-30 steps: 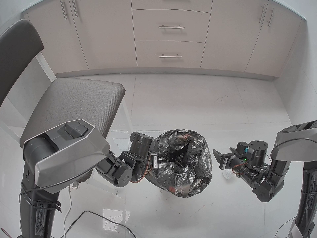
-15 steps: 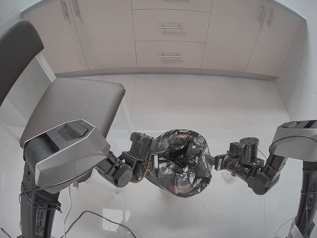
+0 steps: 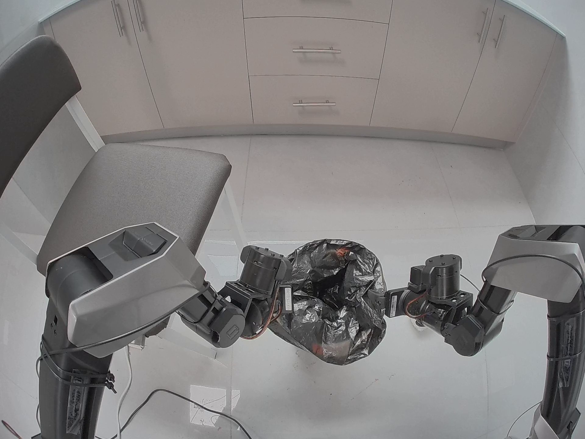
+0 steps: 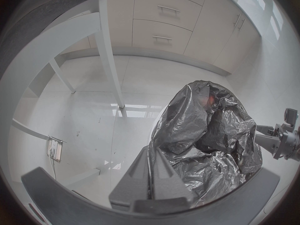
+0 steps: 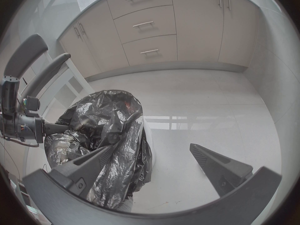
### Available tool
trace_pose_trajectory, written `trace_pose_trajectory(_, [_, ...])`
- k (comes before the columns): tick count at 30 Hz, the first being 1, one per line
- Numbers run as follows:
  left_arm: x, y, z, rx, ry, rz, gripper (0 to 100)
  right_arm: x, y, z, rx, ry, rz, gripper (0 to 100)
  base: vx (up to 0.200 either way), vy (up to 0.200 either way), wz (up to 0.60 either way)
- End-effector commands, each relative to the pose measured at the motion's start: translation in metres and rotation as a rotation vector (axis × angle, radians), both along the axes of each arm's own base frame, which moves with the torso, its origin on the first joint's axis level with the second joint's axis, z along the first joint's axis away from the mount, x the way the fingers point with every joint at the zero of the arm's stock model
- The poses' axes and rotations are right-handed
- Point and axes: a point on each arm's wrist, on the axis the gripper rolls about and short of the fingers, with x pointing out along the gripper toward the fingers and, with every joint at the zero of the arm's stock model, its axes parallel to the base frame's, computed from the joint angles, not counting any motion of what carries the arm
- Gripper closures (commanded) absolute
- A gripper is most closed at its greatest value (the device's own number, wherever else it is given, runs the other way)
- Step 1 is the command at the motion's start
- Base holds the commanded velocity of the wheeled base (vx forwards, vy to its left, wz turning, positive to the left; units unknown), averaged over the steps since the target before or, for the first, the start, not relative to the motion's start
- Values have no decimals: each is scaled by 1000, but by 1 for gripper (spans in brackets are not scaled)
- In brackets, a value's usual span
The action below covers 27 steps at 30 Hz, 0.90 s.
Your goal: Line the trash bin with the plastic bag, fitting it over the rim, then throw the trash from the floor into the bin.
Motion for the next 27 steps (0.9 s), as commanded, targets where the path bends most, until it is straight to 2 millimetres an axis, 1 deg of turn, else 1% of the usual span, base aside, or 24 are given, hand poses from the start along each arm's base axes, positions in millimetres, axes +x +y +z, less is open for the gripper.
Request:
trace_pose_trajectory(1, [0, 0, -1, 1, 2, 0, 100, 0, -4, -9, -12, 24, -14, 0, 0, 0, 0])
trace_pose_trajectory(2, [0, 0, -2, 2, 4, 0, 100, -1, -8, -12, -16, 35, -27, 0, 0, 0, 0])
trace_pose_trajectory(5, [0, 0, -1, 1, 2, 0, 100, -3, -16, -14, -20, 47, -47, 0, 0, 0, 0])
trace_pose_trajectory(6, [0, 0, -1, 1, 2, 0, 100, -5, -22, -13, -22, 54, -61, 0, 0, 0, 0])
trace_pose_trajectory(7, [0, 0, -1, 1, 2, 0, 100, -5, -22, -14, -23, 55, -62, 0, 0, 0, 0])
trace_pose_trajectory(10, [0, 0, -2, 2, 4, 0, 100, -9, -33, -15, -30, 71, -86, 0, 0, 0, 0])
trace_pose_trajectory(13, [0, 0, -2, 2, 5, 1, 100, -11, -36, -14, -24, 60, -93, 0, 0, 0, 0])
trace_pose_trajectory(15, [0, 0, -2, 2, 5, 1, 100, -14, -36, -18, -24, 57, -92, 0, 0, 0, 0])
trace_pose_trajectory(19, [0, 0, -3, 3, 6, 1, 100, -14, -40, -21, -27, 66, -103, 0, 0, 0, 0])
trace_pose_trajectory(21, [0, 0, -3, 3, 6, 1, 100, -12, -48, -22, -33, 68, -123, 0, 0, 0, 0])
trace_pose_trajectory(22, [0, 0, -3, 3, 6, 1, 100, -12, -48, -22, -33, 68, -123, 0, 0, 0, 0])
trace_pose_trajectory(23, [0, 0, -3, 3, 6, 1, 100, -11, -54, -27, -39, 81, -140, 0, 0, 0, 0])
trace_pose_trajectory(27, [0, 0, -3, 3, 6, 1, 100, -8, -62, -36, -60, 100, -150, 0, 0, 0, 0])
